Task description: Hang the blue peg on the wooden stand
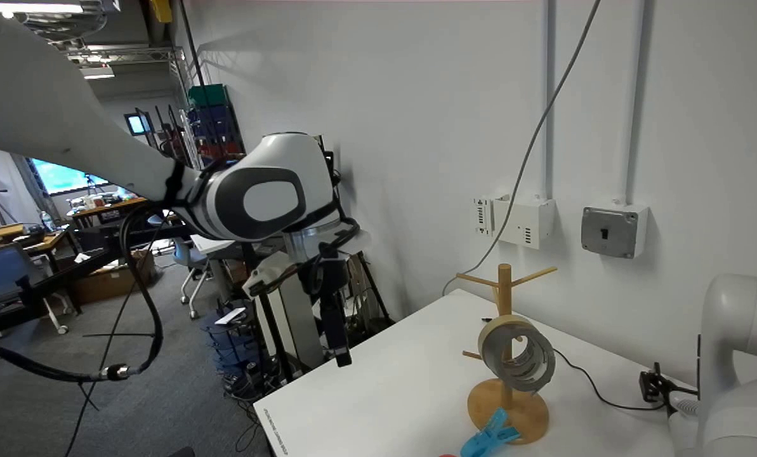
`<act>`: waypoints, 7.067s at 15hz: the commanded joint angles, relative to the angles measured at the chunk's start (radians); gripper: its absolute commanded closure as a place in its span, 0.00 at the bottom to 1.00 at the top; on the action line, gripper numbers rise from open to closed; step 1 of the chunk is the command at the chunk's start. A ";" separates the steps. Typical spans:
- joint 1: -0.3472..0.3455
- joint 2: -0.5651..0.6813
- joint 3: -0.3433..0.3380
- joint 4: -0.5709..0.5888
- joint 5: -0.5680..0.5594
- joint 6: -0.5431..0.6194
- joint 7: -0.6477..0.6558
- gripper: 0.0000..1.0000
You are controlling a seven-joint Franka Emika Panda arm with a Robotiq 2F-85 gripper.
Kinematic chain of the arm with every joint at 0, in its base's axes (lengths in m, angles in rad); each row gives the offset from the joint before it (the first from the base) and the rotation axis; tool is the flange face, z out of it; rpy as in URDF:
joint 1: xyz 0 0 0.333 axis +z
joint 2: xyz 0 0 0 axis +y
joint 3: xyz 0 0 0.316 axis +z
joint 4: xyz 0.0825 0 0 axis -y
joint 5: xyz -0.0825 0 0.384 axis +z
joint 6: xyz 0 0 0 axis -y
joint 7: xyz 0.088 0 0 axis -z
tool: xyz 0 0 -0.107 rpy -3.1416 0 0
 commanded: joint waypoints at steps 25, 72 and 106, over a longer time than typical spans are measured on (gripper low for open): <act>0.052 0.273 -0.125 0.133 -0.119 0.186 0.086 0.00; -0.065 0.845 -0.167 0.564 0.106 0.465 -0.567 0.00; -0.004 0.779 -0.226 0.464 0.132 0.471 -0.543 0.93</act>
